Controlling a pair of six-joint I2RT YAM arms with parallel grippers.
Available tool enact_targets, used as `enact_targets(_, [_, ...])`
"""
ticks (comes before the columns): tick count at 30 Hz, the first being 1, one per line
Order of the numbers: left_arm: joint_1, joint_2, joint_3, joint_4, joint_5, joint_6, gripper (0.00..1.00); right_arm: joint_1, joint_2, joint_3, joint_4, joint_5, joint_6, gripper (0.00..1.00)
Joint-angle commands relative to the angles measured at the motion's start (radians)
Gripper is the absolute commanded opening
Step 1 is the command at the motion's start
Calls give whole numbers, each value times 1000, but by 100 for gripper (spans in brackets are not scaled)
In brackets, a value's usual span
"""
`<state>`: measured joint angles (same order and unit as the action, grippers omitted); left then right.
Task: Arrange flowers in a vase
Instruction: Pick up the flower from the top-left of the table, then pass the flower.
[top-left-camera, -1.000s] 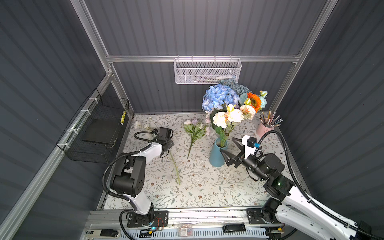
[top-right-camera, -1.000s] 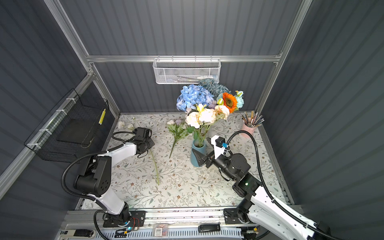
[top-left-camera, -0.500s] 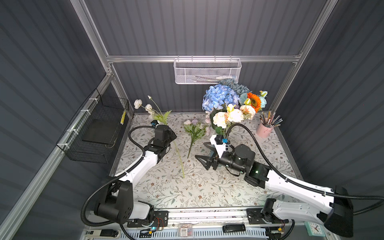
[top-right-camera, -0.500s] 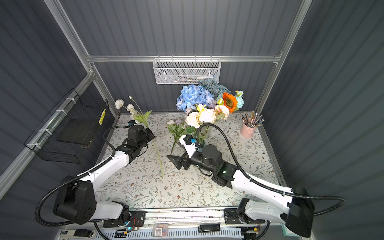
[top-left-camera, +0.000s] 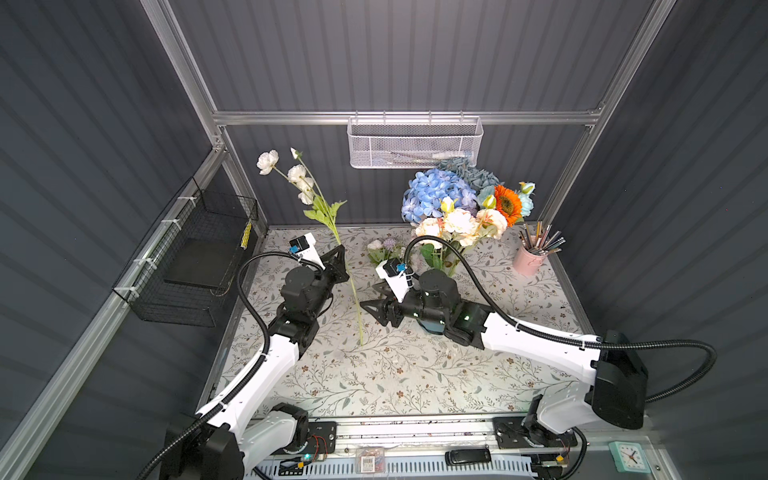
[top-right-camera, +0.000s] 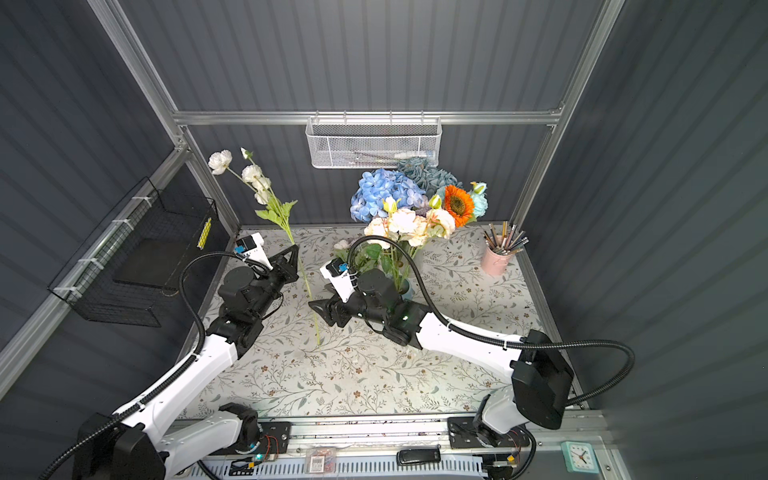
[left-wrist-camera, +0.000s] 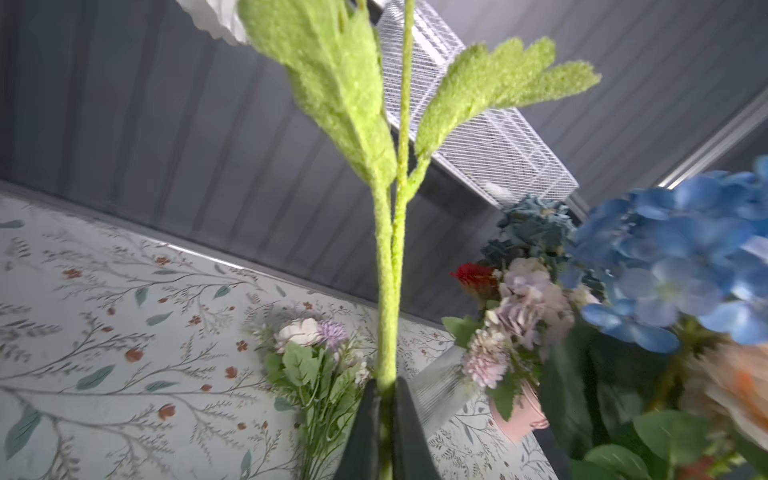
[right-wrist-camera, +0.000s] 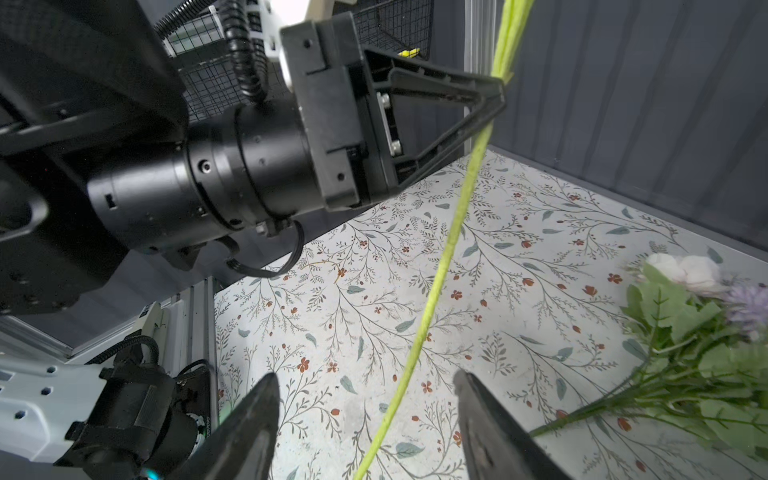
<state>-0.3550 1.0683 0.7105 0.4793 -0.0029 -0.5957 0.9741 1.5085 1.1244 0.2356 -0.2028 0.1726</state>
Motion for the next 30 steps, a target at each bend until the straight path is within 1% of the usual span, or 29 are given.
enact_targets(1, [-5,-41,-28,145,117,41,0,-2,39,64,-21,-37,-1,67])
enact_targets(4, [-6,-69,-40,177,171,40,0,-5,67,89,-12,-30,5,65])
enact_targets(7, [-6,-83,-51,218,220,13,0,-7,85,103,10,-25,13,61])
enact_targets(14, [-7,-101,-69,239,256,-43,0,-24,110,122,23,-21,27,52])
enact_targets(19, [-14,-97,-78,234,277,-71,0,-41,116,109,64,-26,62,43])
enact_targets(22, [-28,-99,-85,229,276,-71,0,-49,123,109,79,-27,84,33])
enact_targets(29, [-50,-104,-83,225,268,-63,0,-57,125,110,80,-30,91,0])
enact_targets(30, [-50,-104,-80,225,268,-64,0,-58,124,109,80,-30,91,0])
